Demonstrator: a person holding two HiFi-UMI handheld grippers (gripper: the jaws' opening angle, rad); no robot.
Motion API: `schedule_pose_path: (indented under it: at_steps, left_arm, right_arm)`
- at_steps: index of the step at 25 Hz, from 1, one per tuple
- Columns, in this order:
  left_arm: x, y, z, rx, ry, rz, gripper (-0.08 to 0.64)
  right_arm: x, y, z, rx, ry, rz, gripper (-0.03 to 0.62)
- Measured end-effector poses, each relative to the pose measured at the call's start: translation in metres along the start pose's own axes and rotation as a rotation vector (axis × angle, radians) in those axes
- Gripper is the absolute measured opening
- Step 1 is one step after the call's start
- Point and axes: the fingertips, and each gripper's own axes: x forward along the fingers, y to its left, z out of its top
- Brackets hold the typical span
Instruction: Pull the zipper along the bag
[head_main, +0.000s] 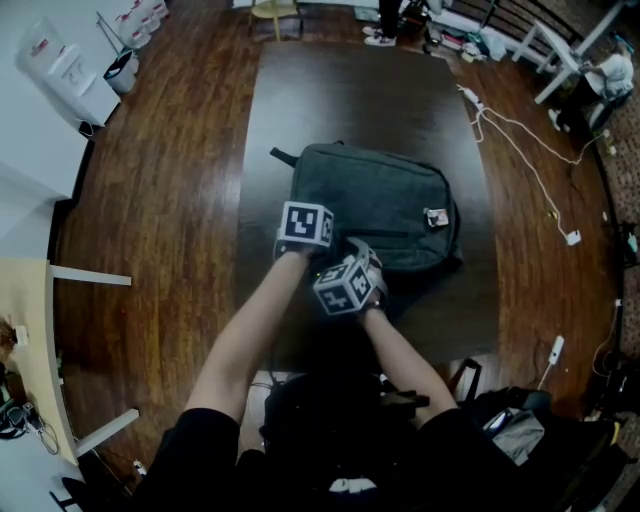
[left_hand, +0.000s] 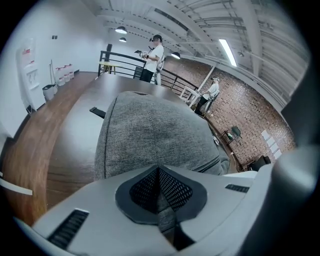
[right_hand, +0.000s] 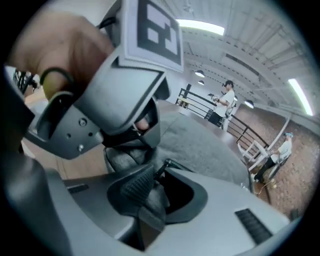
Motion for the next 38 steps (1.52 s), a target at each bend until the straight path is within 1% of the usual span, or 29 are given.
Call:
schedule_pose_path:
  at_steps: [3, 5, 8, 9, 11, 12, 13, 15, 20, 24, 29, 32, 38]
  left_arm:
    - [0.0, 0.004, 0.003, 0.006, -0.007, 0.013, 0.005]
    - [0.001, 0.004, 0.005, 0.011, -0.015, 0.008, 0.005]
    - [0.002, 0.003, 0.005, 0.01, -0.013, 0.0, 0.006]
    - [0.002, 0.003, 0.005, 0.01, -0.011, 0.001, 0.006]
    - [0.001, 0.004, 0.003, 0.011, -0.005, 0.004, 0.006]
    - [0.001, 0.004, 0.004, 0.014, -0.006, 0.005, 0.006]
    - [0.001, 0.004, 0.004, 0.018, -0.01, 0.006, 0.006]
    - [0.001, 0.001, 0.004, 0.024, -0.017, -0.007, 0.006]
    - [-0.003, -0.005, 0.013, 0.017, -0.066, -0.045, 0.006]
    - [-0.004, -0.004, 0.009, 0.017, -0.046, -0.061, 0.006]
    - [-0.006, -0.006, 0.013, 0.014, -0.066, -0.072, 0.006]
    - [-0.007, -0.005, 0.012, 0.013, -0.072, -0.068, 0.006]
    - [-0.006, -0.003, 0.014, -0.001, -0.074, -0.075, 0.006]
  right_arm:
    - [0.005, -0.001, -0.001, 0.106, 0.023, 0.046, 0.092]
    - [0.009, -0.004, -0.003, 0.175, 0.045, 0.065, 0.095]
    - [0.01, -0.007, 0.005, 0.195, 0.038, 0.085, 0.095]
    - [0.008, -0.009, 0.008, 0.229, 0.023, 0.11, 0.085]
    - [0.005, -0.013, 0.017, 0.342, -0.013, 0.163, 0.049]
    - [0.005, -0.014, 0.02, 0.396, -0.02, 0.182, 0.029]
    - [0.006, -0.013, 0.021, 0.431, -0.018, 0.193, 0.025]
    - [0.008, -0.011, 0.019, 0.433, -0.007, 0.187, 0.025]
    - [0.004, -0.014, 0.017, 0.366, -0.013, 0.16, 0.021]
    - [-0.001, -0.022, 0.014, 0.309, 0.004, 0.172, 0.018]
    - [-0.005, -0.025, 0.003, 0.361, 0.058, 0.277, 0.018]
    - [-0.006, -0.026, 0.003, 0.357, 0.058, 0.286, 0.018]
    - [-0.006, -0.035, 0.0, 0.389, 0.052, 0.305, 0.018]
